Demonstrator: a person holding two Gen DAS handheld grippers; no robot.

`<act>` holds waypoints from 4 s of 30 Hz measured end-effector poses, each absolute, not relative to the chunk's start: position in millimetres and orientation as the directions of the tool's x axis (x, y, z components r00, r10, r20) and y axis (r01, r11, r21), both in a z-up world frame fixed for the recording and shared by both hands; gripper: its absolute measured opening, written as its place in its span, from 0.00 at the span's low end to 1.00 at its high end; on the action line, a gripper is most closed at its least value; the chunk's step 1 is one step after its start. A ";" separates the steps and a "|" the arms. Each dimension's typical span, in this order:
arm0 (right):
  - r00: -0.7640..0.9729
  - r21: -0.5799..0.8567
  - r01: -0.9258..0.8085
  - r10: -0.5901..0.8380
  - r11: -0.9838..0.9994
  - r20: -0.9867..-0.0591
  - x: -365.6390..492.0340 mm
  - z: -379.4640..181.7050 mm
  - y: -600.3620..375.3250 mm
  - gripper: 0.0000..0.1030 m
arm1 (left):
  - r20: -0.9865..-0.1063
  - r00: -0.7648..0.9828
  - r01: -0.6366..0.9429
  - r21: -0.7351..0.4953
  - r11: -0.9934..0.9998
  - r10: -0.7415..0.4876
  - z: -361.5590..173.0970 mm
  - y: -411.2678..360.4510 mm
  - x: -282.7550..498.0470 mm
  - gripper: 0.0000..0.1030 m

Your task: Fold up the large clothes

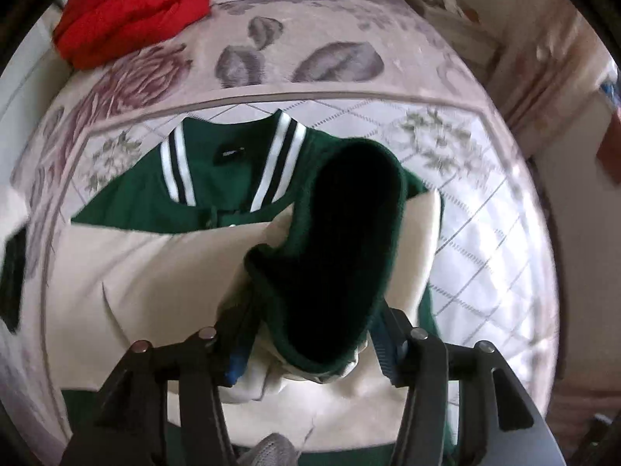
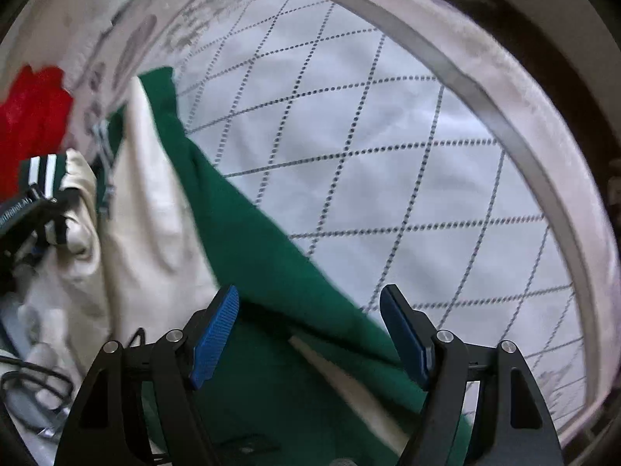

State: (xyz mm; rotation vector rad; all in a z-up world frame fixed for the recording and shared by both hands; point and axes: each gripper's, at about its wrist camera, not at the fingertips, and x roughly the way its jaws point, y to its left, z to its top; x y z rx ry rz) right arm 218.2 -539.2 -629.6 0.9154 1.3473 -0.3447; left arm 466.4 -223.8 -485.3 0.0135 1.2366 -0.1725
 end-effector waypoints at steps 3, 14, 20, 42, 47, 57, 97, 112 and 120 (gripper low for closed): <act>0.273 0.412 0.677 0.312 0.610 -0.910 219.5 -619.6 -528.1 0.83 | -0.942 0.293 0.108 -0.136 0.985 -0.162 -479.0 -215.4 463.4 0.51; 0.262 0.398 0.642 0.300 0.655 -0.917 254.9 -601.4 -502.8 0.84 | -0.953 0.266 0.175 -0.097 0.980 -0.142 -493.3 -222.8 444.5 1.00; 0.277 0.456 0.594 0.363 0.663 -0.889 286.1 -601.0 -488.7 0.84 | -0.918 0.397 0.055 0.029 0.998 0.005 -457.9 -120.4 427.8 1.00; 0.154 0.145 0.527 0.074 0.837 -0.985 390.4 -656.5 -451.2 0.16 | -0.925 0.205 -0.144 0.295 0.945 0.320 -592.5 40.3 482.3 1.00; 0.163 0.328 0.576 0.288 0.748 -0.944 371.6 -644.5 -487.4 0.40 | -0.931 0.209 -0.150 0.272 0.951 0.299 -565.6 43.0 470.1 1.00; -0.115 0.211 0.502 0.307 0.839 -0.945 214.1 -680.6 -484.4 0.69 | -0.968 0.026 -0.146 0.242 0.959 0.249 -574.2 49.8 329.6 1.00; -0.035 0.262 0.495 0.321 0.829 -0.947 105.6 -599.3 -247.0 0.02 | -0.978 -0.060 0.070 0.196 0.978 0.201 -614.1 91.4 177.8 1.00; -0.047 0.253 0.484 0.313 0.838 -0.949 102.4 -538.7 -402.8 0.69 | -0.974 0.127 0.103 0.201 0.974 0.187 -516.2 57.7 188.3 1.00; -0.091 0.042 0.285 0.070 0.958 -0.993 172.5 -554.6 -542.3 0.69 | -0.932 0.196 0.195 0.340 0.920 0.304 -573.0 -63.4 247.7 1.00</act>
